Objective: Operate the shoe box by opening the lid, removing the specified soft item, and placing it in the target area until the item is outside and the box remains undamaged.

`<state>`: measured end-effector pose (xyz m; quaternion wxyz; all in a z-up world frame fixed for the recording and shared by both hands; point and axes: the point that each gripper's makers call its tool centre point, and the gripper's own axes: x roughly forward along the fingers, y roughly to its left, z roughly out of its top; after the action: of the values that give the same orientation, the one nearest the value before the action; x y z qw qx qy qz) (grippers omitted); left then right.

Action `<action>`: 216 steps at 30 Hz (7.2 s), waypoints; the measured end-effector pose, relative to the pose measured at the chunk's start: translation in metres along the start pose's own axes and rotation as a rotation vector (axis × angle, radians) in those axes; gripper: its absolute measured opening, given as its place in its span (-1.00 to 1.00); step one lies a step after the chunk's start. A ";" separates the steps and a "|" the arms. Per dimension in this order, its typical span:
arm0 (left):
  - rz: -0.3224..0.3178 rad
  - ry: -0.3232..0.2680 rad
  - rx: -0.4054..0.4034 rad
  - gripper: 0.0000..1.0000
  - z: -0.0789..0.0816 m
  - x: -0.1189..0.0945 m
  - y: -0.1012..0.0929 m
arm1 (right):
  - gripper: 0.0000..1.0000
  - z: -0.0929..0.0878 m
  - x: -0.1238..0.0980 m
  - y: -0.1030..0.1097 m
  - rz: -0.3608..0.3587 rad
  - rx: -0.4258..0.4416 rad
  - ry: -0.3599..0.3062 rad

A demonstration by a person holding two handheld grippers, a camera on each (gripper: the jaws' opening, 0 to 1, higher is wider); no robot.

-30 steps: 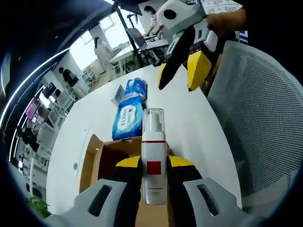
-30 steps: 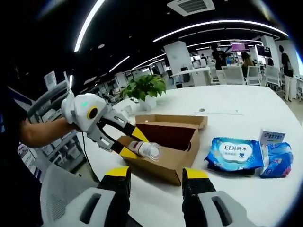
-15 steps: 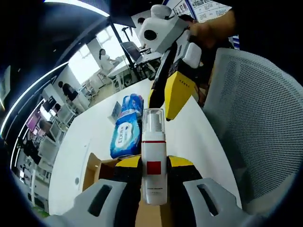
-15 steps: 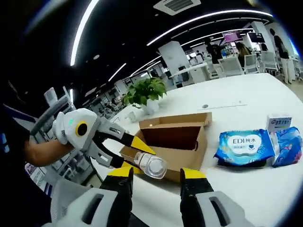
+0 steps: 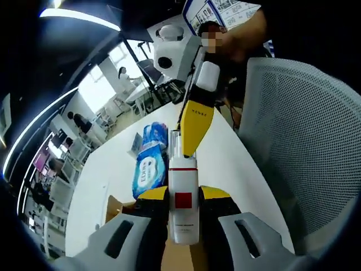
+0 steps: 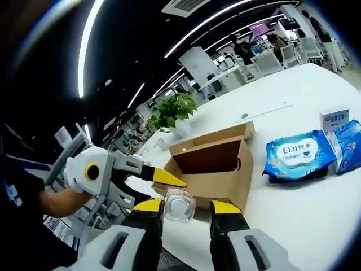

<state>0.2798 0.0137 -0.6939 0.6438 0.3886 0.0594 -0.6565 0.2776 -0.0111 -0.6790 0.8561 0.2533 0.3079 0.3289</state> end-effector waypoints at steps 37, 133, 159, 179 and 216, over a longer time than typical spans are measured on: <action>0.069 -0.035 -0.064 -0.20 -0.003 -0.003 0.012 | -0.70 0.004 0.005 0.001 -0.005 0.023 -0.004; 0.414 -0.038 -0.788 1.00 -0.048 -0.099 -0.007 | -0.69 0.175 0.018 -0.155 -0.083 -1.199 0.538; 0.483 -0.011 -0.839 1.00 -0.060 -0.120 -0.021 | -0.68 0.151 0.055 -0.218 -0.096 -1.253 0.735; 0.504 -0.007 -0.871 0.99 -0.067 -0.128 -0.021 | -0.68 0.142 0.067 -0.232 -0.022 -1.263 0.881; 0.548 0.039 -0.907 0.98 -0.086 -0.138 -0.029 | -0.53 0.152 0.079 -0.229 -0.021 -1.157 0.899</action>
<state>0.2735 0.1780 -0.6848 0.8940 0.0847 0.2457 -0.3651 0.5235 -0.1395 -0.7496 0.6468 -0.4018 0.4089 0.5030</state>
